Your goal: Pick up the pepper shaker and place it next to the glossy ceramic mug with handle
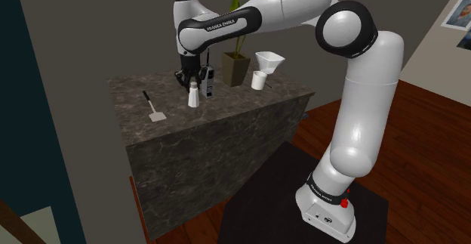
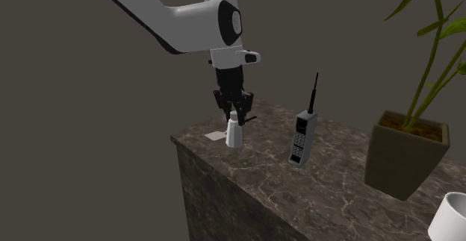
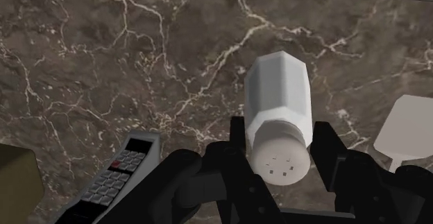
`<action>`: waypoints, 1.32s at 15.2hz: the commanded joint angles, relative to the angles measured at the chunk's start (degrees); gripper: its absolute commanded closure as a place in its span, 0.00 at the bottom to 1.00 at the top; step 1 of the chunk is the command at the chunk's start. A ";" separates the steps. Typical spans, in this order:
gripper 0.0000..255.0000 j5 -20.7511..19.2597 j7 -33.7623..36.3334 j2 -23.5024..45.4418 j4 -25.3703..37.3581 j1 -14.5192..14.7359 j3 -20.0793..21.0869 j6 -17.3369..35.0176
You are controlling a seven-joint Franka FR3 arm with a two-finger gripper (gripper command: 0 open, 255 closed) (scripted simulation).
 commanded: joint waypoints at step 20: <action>1.00 1.11 -2.20 -2.17 13.34 0.31 0.37 -15.34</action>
